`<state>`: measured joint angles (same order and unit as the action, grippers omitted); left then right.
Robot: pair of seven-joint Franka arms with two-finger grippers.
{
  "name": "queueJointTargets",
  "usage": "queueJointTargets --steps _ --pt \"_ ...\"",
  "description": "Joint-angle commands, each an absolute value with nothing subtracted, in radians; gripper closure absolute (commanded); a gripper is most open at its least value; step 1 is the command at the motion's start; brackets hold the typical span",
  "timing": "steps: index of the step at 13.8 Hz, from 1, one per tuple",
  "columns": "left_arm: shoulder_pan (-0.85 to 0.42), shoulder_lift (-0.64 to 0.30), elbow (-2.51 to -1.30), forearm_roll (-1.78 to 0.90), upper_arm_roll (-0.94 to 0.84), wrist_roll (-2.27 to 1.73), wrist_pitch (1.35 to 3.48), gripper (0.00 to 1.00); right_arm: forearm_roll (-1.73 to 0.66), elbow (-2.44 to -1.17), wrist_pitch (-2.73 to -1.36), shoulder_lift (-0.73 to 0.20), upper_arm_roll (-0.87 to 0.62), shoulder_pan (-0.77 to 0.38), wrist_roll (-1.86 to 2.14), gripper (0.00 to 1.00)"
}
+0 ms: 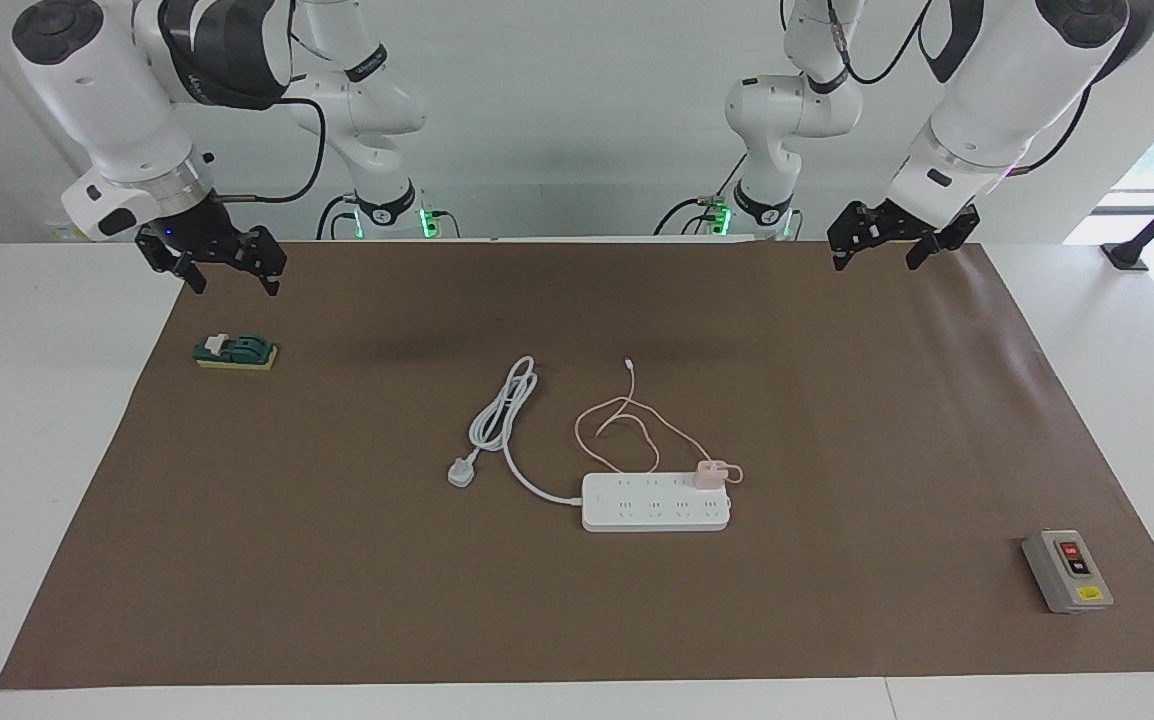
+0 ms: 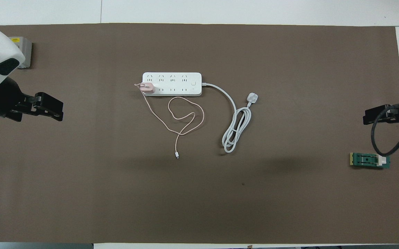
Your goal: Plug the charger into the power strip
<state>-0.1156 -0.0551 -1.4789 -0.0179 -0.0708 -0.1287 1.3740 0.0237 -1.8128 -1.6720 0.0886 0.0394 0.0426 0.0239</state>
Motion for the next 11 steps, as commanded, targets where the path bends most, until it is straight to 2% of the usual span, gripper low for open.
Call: queueJointTargets --steps 1,3,6,9,11 --pt "-0.097 -0.012 -1.523 -0.006 -0.075 -0.143 1.355 0.0 0.031 -1.807 -1.657 0.092 0.034 0.051 0.04 0.0" --pt "-0.103 -0.002 -1.529 -0.006 -0.075 -0.141 1.324 0.0 0.031 -1.807 -1.657 0.092 0.032 0.051 0.04 0.0" --pt "-0.092 0.052 -1.603 -0.006 -0.072 -0.141 1.366 0.0 0.031 -1.807 -1.657 0.092 0.032 0.051 0.04 0.0" --pt "-0.092 0.041 -1.597 -0.005 -0.069 -0.138 1.399 0.0 0.031 -1.807 -1.657 0.092 0.032 0.051 0.04 0.0" --pt "-0.072 -0.006 -1.551 0.012 -0.063 -0.135 1.355 0.0 0.031 -1.807 -1.657 0.092 0.032 0.051 0.04 0.0"
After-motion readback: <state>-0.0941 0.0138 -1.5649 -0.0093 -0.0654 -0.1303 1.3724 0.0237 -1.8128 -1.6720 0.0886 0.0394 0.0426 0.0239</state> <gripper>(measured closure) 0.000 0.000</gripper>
